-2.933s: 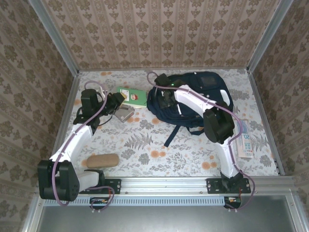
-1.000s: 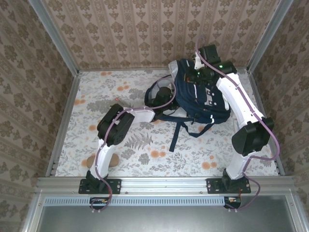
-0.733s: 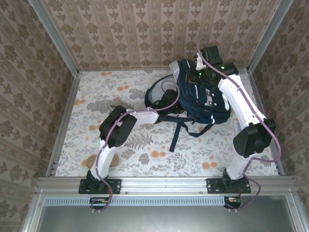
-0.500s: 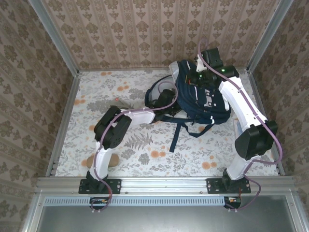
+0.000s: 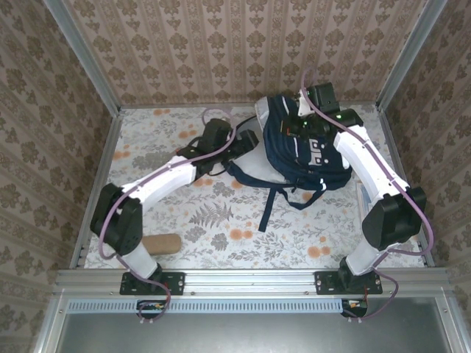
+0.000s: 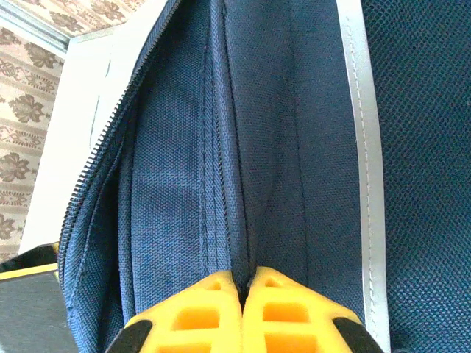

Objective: Pack the student bag

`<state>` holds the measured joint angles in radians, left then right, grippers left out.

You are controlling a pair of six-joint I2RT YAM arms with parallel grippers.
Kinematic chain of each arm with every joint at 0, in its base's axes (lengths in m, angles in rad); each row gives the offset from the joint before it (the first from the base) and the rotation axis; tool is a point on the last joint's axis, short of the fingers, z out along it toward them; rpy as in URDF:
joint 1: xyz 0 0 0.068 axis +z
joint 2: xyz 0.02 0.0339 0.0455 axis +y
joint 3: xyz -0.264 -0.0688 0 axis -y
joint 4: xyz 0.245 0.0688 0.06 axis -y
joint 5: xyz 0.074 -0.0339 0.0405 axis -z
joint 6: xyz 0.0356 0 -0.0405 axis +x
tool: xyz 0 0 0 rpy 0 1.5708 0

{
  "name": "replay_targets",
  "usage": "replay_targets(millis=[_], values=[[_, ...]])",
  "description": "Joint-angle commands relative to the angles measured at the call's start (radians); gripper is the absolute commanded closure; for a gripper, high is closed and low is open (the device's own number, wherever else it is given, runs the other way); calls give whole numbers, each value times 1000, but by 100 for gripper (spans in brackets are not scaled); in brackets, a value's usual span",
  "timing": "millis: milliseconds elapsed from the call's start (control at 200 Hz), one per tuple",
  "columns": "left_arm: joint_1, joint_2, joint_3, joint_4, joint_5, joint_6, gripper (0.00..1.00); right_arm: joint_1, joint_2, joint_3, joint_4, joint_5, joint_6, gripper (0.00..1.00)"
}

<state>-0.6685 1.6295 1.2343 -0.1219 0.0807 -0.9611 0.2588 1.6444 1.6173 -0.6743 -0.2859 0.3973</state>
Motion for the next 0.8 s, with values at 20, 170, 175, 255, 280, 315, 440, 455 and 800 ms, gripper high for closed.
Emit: replay_targets(millis=[20, 170, 175, 255, 280, 315, 440, 455, 800], values=[[65, -91, -100, -195, -61, 44, 2, 30, -52, -27, 71, -32, 2, 100], [140, -182, -185, -276, -104, 46, 0, 53, -47, -51, 89, -27, 2, 100], [141, -184, -186, -281, -104, 47, 0, 53, -47, -52, 90, -27, 2, 100], [191, -209, -205, -348, -135, 62, 0, 66, -46, -61, 99, -26, 4, 100], [204, -214, -207, -370, -144, 72, 0, 70, -45, -63, 99, -26, 4, 100], [238, -218, -210, -391, -154, 92, 0, 76, -44, -65, 100, -27, 2, 100], [306, -192, -201, -442, -165, 143, 0, 94, -46, -79, 111, -26, -1, 100], [315, -184, -198, -446, -161, 147, 0, 96, -45, -80, 111, -27, 0, 100], [336, 66, -18, -522, -197, 171, 0, 111, -45, -109, 131, -34, 4, 100]])
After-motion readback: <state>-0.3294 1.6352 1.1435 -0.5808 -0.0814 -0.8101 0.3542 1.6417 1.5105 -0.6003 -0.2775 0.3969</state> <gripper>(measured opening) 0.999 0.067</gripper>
